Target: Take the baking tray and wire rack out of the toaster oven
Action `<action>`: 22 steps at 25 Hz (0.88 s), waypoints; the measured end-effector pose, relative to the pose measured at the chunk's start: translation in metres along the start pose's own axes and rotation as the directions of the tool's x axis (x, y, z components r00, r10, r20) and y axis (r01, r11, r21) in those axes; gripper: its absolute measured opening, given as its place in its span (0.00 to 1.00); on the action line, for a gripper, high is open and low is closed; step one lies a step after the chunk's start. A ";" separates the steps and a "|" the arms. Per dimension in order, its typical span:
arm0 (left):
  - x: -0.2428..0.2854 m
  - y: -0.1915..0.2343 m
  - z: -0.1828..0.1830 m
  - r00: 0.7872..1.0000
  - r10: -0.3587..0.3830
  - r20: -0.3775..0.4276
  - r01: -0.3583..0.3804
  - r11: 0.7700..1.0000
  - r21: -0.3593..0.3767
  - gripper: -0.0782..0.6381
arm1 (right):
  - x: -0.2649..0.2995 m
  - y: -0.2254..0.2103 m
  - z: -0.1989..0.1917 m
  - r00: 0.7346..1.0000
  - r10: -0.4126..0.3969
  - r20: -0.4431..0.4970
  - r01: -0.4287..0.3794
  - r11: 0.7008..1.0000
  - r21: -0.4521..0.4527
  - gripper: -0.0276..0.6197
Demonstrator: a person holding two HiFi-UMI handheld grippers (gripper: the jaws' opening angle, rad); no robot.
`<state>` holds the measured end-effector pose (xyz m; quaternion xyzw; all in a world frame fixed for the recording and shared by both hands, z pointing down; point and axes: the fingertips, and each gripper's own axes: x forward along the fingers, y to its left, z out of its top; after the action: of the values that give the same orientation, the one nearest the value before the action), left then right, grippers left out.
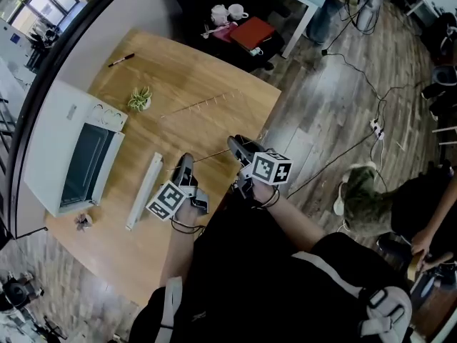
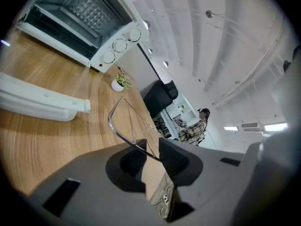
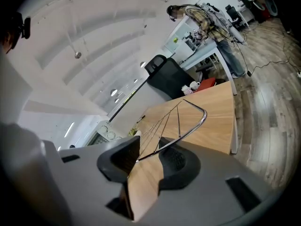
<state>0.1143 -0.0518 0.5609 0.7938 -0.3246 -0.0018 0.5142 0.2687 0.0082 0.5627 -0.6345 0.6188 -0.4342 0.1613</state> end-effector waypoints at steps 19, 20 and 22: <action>0.021 0.063 -0.044 0.942 0.325 -0.078 -0.333 0.935 -0.124 0.25 | 0.032 -0.058 -0.042 0.931 -0.023 -0.364 0.059 0.995 0.086 0.31; 0.020 0.066 -0.047 0.935 0.343 -0.089 -0.352 0.927 -0.125 0.26 | 0.032 -0.059 -0.048 0.918 -0.025 -0.395 0.069 0.993 0.098 0.38; 0.018 0.074 -0.051 0.917 0.383 -0.109 -0.395 0.911 -0.122 0.26 | 0.031 -0.061 -0.057 0.897 -0.019 -0.441 0.092 0.985 0.144 0.46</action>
<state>0.1083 -0.0387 0.6512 0.6742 -0.4537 0.1107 0.5722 0.2614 0.0091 0.6516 -0.5229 0.5836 -0.6187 0.0563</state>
